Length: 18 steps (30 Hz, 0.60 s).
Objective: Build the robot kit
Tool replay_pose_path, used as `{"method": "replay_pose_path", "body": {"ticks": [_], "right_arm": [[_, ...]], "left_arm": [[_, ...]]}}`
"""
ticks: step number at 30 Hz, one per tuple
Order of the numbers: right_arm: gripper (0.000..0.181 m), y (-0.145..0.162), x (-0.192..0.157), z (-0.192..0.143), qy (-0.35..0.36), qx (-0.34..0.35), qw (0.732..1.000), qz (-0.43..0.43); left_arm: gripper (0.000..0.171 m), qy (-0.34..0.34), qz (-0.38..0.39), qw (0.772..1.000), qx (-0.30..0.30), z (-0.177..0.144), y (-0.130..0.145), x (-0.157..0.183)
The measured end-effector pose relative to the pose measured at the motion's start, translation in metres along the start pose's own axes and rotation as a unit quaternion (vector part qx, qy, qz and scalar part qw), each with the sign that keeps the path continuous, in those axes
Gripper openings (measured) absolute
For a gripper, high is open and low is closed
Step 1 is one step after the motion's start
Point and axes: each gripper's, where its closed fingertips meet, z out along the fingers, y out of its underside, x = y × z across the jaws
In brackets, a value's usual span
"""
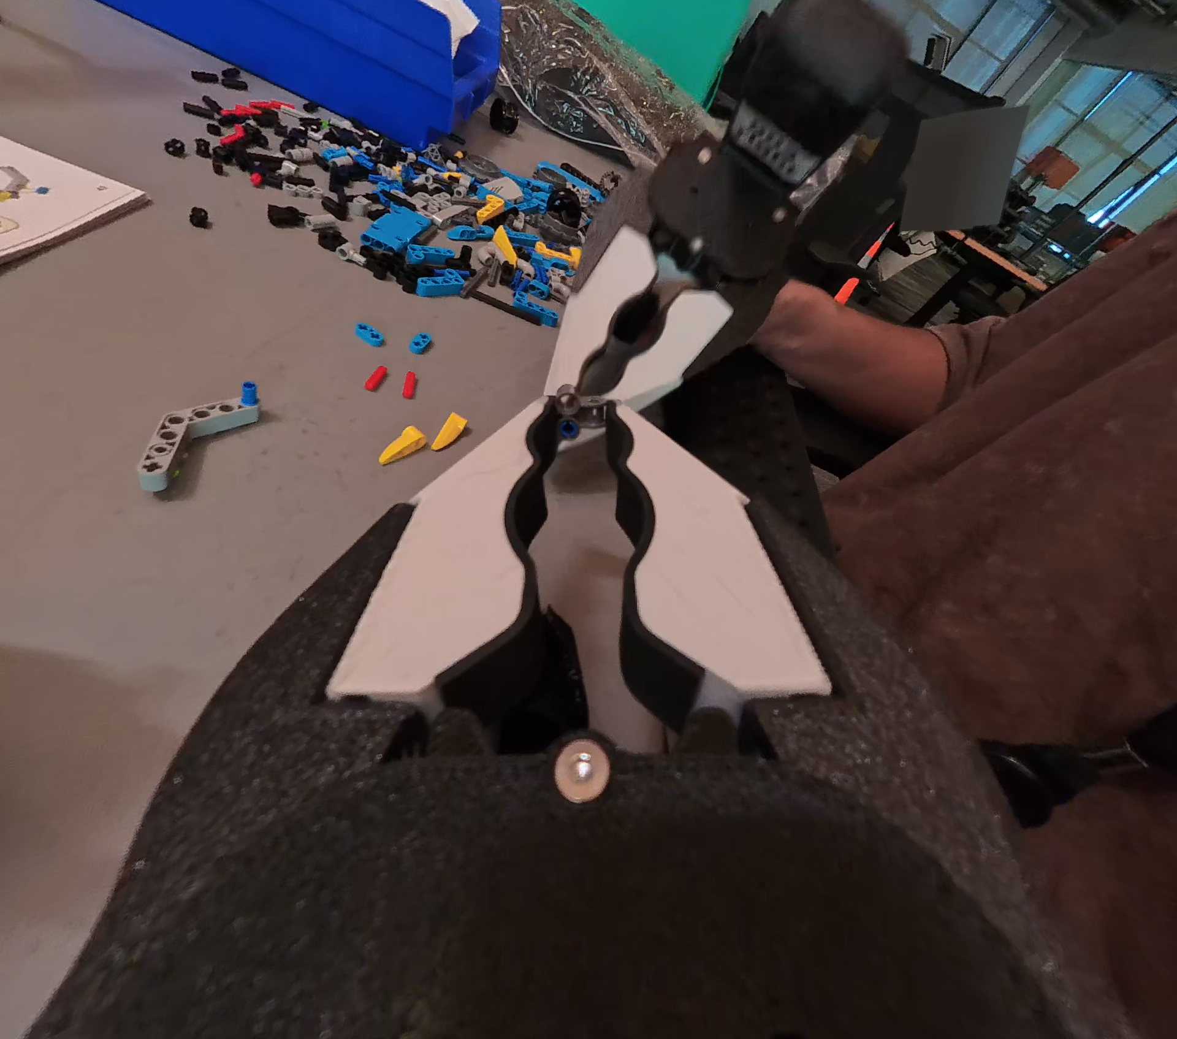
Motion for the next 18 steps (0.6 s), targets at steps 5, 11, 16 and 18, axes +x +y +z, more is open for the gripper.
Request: {"method": "replay_pose_path", "body": {"ticks": [5, 11, 16, 18], "right_arm": [[0.004, -0.060, -0.002, -0.034, 0.064, 0.064, 0.989, -0.113], [0.004, -0.060, -0.015, -0.021, 0.059, 0.048, 0.987, -0.140], [0.004, -0.062, -0.019, -0.025, 0.050, 0.052, 0.988, -0.139], [0.004, -0.060, -0.018, -0.024, 0.058, 0.043, 0.986, -0.148]], "left_arm": [[0.015, 0.030, 0.027, 0.999, 0.008, 0.002, -0.002, 0.015], [0.014, 0.038, 0.058, 0.998, 0.008, 0.004, -0.001, 0.023], [0.014, 0.050, 0.066, 0.997, 0.005, 0.005, 0.001, 0.029], [0.014, 0.047, 0.067, 0.997, 0.000, 0.007, 0.002, 0.029]]}}
